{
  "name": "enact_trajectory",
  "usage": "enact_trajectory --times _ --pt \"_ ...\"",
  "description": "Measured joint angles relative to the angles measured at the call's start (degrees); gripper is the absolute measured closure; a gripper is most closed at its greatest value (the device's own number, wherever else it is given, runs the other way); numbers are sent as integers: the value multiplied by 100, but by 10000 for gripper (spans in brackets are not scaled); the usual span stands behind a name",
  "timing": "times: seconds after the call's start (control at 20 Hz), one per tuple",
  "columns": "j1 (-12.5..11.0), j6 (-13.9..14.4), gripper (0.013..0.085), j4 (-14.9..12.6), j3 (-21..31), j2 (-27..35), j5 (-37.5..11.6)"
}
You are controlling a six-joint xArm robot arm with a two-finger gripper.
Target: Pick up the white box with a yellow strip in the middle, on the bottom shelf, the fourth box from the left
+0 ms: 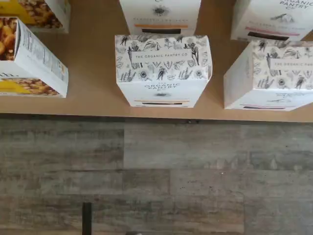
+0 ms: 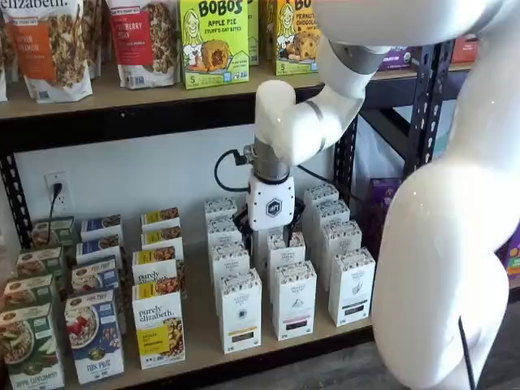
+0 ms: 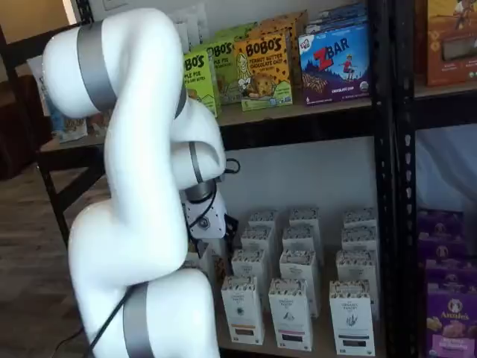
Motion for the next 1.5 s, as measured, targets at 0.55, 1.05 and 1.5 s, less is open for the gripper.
enact_trajectory --times 0.55,1.05,1.5 --pt "6 -152 130 188 -341 1047 -661" --pt "-34 177 130 -201 -757 1887 -1174" --pt "-26 270 130 -289 -1190 2469 -1346"
